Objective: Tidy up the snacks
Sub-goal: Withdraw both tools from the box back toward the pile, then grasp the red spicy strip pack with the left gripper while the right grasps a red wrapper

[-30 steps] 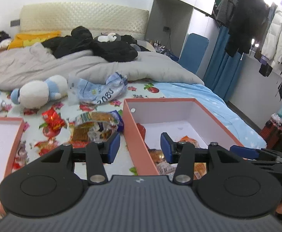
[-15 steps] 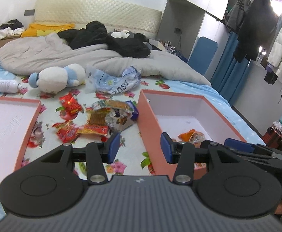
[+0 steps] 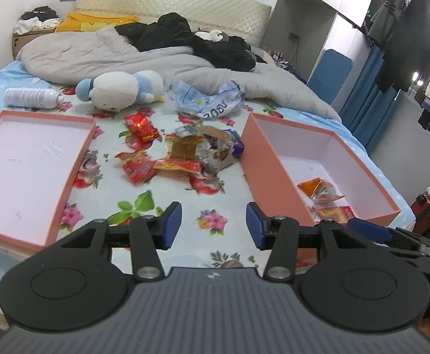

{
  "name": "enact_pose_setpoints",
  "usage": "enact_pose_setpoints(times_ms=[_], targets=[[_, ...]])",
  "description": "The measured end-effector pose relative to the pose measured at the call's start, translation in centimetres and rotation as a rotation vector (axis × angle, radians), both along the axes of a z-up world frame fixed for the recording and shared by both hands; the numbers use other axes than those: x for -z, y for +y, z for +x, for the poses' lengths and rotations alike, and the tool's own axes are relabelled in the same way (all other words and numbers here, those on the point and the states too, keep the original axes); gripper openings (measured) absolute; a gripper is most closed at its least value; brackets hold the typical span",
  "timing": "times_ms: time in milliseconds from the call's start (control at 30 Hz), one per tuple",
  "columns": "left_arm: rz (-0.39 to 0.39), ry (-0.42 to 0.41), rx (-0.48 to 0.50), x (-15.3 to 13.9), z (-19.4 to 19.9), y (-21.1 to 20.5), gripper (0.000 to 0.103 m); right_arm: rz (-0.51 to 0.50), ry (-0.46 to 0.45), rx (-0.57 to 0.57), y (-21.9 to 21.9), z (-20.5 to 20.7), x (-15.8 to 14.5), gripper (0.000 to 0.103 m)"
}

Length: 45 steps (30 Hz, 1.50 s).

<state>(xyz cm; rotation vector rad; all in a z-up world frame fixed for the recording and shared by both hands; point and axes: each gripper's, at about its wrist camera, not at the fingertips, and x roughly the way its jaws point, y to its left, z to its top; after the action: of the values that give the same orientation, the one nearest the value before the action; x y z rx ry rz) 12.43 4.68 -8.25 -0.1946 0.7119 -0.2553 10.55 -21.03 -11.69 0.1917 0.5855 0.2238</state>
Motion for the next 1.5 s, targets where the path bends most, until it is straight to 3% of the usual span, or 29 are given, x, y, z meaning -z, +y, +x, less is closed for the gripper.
enact_pose_setpoints(times_ms=[367,567,867,1133,1333,1400,1500], targets=[[-0.029,0.036,-0.061,2.6,0.3,3.7,0.056,-0.032,0.019,-0.04,3.5,1.0,1.5,0.082],[-0.029,0.05,-0.078,4.0,2.5,5.5,0.06,-0.077,0.011,-0.057,5.2,3.1,2.1,0.082],[-0.02,0.079,-0.084,6.3,8.8,6.9,0.068,-0.022,0.047,-0.023,5.6,8.5,3.5,0.08],[-0.08,0.161,-0.109,10.6,15.4,7.7,0.068,0.032,0.097,-0.014,6.0,14.1,5.4,0.076],[-0.064,0.226,-0.109,14.0,19.7,7.1,0.068,0.077,0.158,-0.005,6.1,18.5,7.8,0.069],[-0.054,0.235,-0.1,14.8,21.0,6.7,0.068,0.088,0.183,0.002,6.1,20.0,8.7,0.058],[-0.051,0.243,-0.087,15.8,22.7,6.2,0.068,0.108,0.219,0.024,5.9,22.1,10.0,0.056]])
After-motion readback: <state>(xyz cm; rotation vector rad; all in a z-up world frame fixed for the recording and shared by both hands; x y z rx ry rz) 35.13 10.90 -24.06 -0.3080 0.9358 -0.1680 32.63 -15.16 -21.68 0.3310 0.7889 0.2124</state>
